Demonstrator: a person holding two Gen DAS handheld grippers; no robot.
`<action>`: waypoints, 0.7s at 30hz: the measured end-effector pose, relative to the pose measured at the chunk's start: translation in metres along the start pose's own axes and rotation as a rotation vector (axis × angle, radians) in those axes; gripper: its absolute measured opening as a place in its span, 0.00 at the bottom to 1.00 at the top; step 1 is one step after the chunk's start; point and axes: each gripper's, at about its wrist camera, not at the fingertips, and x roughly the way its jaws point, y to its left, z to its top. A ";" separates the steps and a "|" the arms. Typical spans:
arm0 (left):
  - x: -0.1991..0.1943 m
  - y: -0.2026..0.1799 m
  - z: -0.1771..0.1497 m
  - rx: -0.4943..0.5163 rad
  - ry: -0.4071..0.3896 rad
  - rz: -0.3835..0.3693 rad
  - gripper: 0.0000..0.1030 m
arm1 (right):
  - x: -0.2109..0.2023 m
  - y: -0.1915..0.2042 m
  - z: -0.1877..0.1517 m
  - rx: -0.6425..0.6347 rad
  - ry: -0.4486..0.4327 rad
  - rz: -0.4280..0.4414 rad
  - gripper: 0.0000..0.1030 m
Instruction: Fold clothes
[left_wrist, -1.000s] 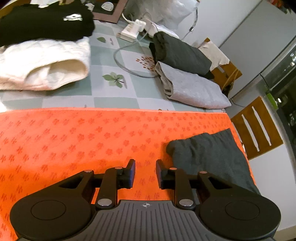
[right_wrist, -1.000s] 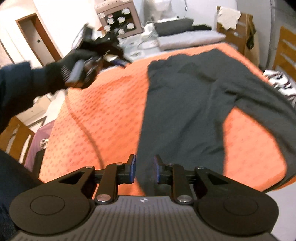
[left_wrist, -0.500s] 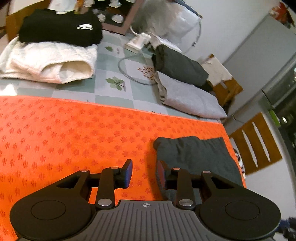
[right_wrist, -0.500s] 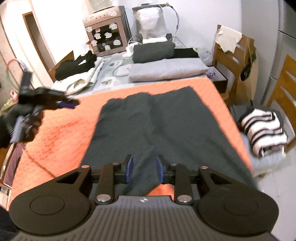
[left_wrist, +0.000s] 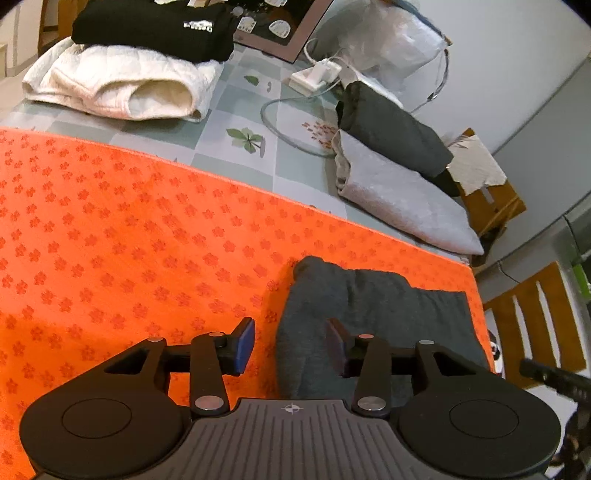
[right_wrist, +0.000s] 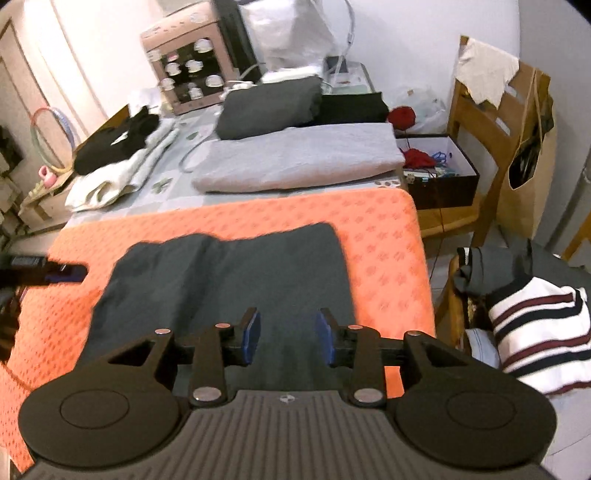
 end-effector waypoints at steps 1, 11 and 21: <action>0.004 -0.001 0.000 -0.007 0.003 0.011 0.45 | 0.008 -0.006 0.005 0.007 0.005 0.006 0.39; 0.045 -0.014 0.012 -0.037 0.009 0.071 0.45 | 0.093 -0.043 0.041 0.039 0.070 0.017 0.48; 0.048 -0.035 0.017 0.045 -0.104 0.095 0.04 | 0.090 -0.038 0.055 -0.051 0.006 0.020 0.02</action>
